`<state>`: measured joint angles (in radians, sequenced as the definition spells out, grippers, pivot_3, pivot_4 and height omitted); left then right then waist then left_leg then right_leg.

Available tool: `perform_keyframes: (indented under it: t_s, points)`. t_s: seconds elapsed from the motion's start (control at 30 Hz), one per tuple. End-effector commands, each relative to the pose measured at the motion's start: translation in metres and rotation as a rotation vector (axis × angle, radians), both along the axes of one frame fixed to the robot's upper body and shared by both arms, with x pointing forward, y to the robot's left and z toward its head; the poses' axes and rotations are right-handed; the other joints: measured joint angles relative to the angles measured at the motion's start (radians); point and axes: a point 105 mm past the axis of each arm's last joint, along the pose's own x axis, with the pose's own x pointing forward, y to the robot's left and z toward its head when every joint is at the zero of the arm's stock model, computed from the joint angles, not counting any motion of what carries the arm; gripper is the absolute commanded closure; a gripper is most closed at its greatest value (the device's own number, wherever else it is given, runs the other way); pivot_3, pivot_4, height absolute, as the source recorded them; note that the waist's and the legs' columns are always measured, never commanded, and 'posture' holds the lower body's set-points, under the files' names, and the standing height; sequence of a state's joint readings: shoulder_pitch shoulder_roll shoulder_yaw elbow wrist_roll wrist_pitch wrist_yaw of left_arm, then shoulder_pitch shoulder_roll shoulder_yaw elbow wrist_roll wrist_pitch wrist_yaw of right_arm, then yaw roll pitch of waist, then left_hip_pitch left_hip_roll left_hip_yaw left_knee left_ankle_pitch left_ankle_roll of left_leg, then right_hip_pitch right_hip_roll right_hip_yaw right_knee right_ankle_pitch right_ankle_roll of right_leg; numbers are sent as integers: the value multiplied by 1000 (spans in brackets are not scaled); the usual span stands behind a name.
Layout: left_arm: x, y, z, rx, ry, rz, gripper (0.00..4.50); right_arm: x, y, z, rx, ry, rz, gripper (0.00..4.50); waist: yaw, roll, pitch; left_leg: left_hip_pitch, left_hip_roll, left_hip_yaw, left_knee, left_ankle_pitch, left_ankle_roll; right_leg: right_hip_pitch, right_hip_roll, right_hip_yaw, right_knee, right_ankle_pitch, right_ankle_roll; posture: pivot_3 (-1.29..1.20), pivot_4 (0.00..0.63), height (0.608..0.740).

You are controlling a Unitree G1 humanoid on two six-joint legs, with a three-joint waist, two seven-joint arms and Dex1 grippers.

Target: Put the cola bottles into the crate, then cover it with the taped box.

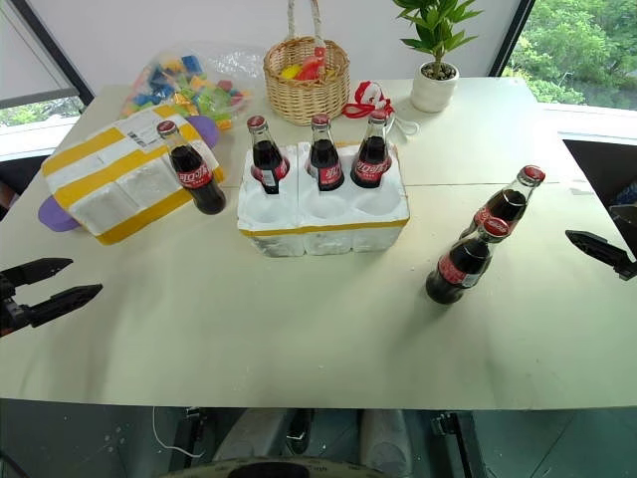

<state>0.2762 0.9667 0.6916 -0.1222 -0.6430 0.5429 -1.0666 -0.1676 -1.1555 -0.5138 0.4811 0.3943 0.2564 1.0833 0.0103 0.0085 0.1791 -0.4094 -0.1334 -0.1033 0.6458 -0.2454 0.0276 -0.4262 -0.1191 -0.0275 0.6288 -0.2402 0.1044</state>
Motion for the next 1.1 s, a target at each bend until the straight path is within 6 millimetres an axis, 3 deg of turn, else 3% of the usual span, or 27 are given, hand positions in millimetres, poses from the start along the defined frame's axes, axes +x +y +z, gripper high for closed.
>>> perform_keyframes:
  t_s: [0.03,0.5,0.73,0.97,1.1]
  points:
    - [0,1,11,25,-48,9,16,1,-1,8,-8,-38,0,0,0,0,0,0,0,0,0,0,0,0,0,0,0,0,0,0,150,732]
    - [9,-1,13,-20,-51,15,16,-3,-6,2,54,-40,-16,0,0,0,0,0,0,0,0,0,0,0,0,0,0,0,0,0,150,732]
    - [25,-15,25,-81,-138,6,16,-4,3,18,95,-58,30,0,2,0,0,0,0,1,0,0,0,0,0,0,0,0,0,0,150,732]
    - [66,-43,31,-123,-180,-78,16,-18,33,40,173,-48,158,0,5,0,0,0,0,1,1,0,0,0,0,0,1,1,1,0,150,732]
    - [100,-59,27,-102,-196,-98,16,-25,43,58,189,-95,183,0,3,0,0,0,0,1,1,0,0,0,0,0,1,3,5,0,150,732]
